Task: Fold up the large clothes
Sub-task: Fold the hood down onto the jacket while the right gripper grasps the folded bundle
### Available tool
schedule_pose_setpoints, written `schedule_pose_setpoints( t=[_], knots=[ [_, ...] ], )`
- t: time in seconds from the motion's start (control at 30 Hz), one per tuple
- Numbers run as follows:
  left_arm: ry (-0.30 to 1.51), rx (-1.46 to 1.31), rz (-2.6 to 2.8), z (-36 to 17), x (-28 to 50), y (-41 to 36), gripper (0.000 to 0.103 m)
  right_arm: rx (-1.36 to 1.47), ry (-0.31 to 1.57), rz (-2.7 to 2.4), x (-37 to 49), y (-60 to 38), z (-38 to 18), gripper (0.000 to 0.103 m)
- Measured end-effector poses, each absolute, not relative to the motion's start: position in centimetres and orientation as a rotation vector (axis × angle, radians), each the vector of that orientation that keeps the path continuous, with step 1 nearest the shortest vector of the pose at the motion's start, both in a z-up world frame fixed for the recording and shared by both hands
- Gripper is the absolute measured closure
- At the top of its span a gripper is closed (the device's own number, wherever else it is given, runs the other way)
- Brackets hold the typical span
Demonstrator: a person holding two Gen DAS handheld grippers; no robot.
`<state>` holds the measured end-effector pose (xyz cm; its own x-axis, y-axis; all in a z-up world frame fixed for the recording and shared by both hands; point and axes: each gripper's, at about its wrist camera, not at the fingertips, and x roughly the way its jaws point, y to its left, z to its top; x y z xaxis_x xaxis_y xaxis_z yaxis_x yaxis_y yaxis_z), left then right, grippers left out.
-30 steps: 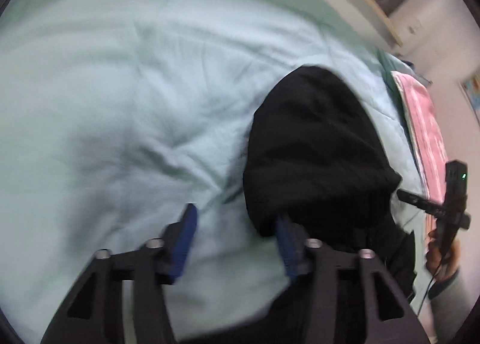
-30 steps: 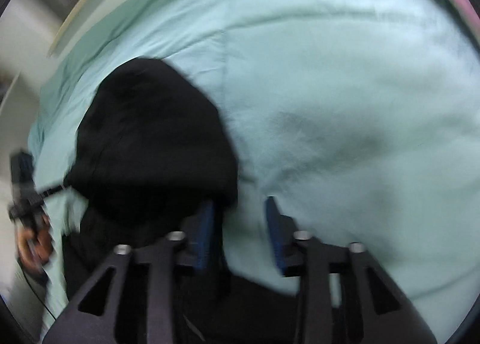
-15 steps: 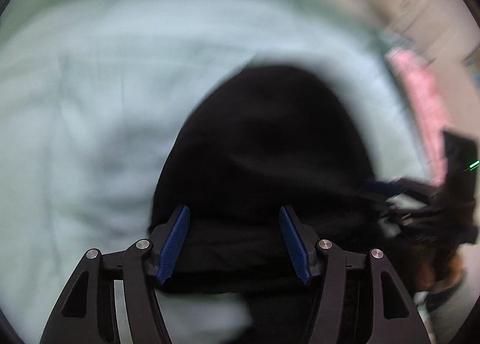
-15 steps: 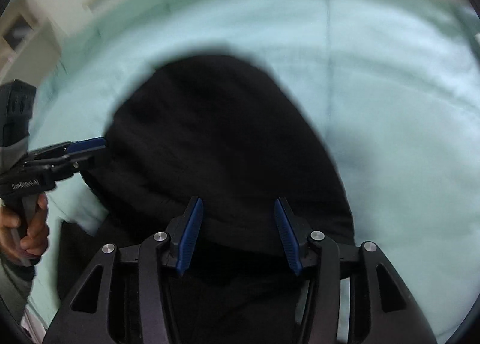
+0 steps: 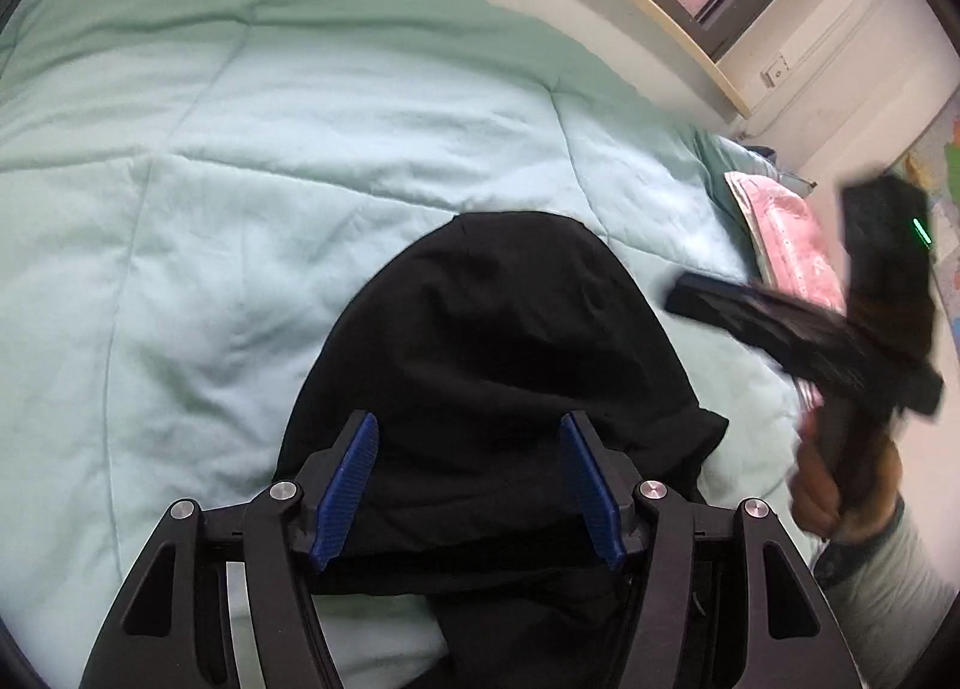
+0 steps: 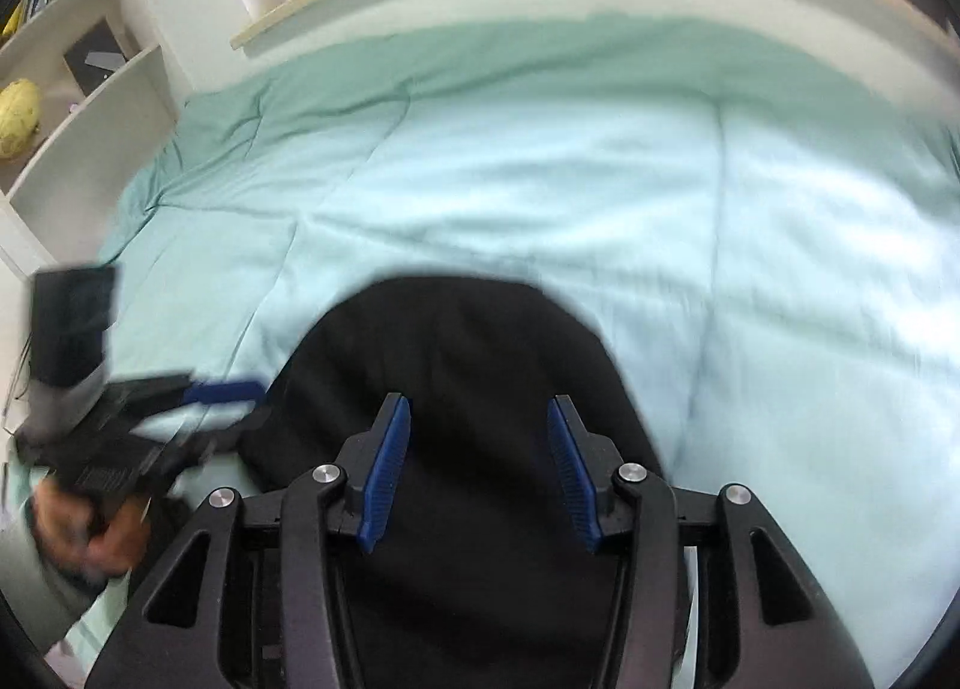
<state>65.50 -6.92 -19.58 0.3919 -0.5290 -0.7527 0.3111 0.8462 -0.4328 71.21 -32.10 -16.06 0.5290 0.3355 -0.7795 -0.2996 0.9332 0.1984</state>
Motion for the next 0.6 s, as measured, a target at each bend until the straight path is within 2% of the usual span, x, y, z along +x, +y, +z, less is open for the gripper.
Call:
schedule_pose_setpoints(
  t=[0.13, 0.2, 0.27, 0.47, 0.6],
  knots=[
    [1.146, -0.178, -0.435, -24.4, 67.0, -7.1, 0.038, 0.03, 1.065, 0.377, 77.0, -30.7, -20.6, 0.051],
    [1.147, -0.208, -0.44, -25.5, 67.0, -6.8, 0.038, 0.017, 1.15, 0.346, 78.7, -30.3, -24.1, 0.051],
    [1.144, -0.208, -0.444, -25.4, 66.9, -6.7, 0.038, 0.036, 1.157, 0.339, 78.7, -30.7, -25.9, 0.053],
    [1.116, -0.223, -0.505, -23.2, 65.8, -6.1, 0.038, 0.134, 1.088, 0.361, 74.6, -33.2, -22.5, 0.054],
    [1.08, -0.246, -0.563, -20.7, 64.5, -5.0, 0.038, 0.092, 1.065, 0.351, 68.9, -35.4, -19.9, 0.053]
  ],
)
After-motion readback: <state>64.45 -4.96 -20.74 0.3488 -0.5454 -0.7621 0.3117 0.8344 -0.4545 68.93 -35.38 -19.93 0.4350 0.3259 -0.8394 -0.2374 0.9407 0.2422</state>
